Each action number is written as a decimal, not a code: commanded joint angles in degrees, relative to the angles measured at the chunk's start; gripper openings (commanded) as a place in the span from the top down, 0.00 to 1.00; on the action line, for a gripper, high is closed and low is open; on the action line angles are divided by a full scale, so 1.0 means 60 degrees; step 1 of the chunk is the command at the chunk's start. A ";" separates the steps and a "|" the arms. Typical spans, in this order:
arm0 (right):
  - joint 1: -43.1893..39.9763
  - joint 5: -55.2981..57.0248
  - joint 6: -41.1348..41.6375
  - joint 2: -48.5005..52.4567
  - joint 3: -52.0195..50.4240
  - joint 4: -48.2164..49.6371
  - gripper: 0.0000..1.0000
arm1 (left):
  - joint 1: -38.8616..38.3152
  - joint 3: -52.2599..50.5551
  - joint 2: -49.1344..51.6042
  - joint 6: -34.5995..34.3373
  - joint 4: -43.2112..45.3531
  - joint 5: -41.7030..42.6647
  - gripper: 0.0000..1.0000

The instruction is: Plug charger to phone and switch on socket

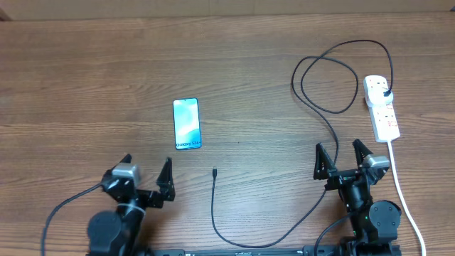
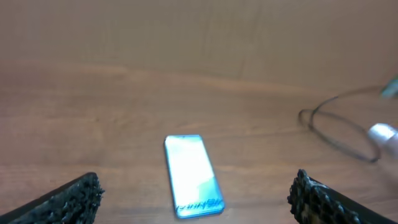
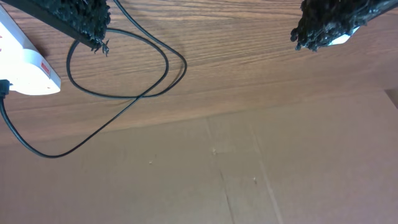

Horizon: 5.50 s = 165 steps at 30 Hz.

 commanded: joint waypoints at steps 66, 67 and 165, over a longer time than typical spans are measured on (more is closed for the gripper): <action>0.0055 -0.0025 -0.0044 -0.0095 -0.0095 0.0026 0.00 | -0.0940 1.1038 1.4349 -0.0725 -0.8812 0.1665 0.48; 0.0055 -0.0025 -0.0044 -0.0095 -0.0095 0.0029 0.00 | -0.1016 1.0954 1.4345 -0.0725 -0.8684 0.1665 0.23; 0.0055 -0.0025 -0.0040 -0.0095 -0.0095 0.0029 0.00 | -0.1730 1.0174 2.0014 -0.1468 -0.6211 -0.0474 0.14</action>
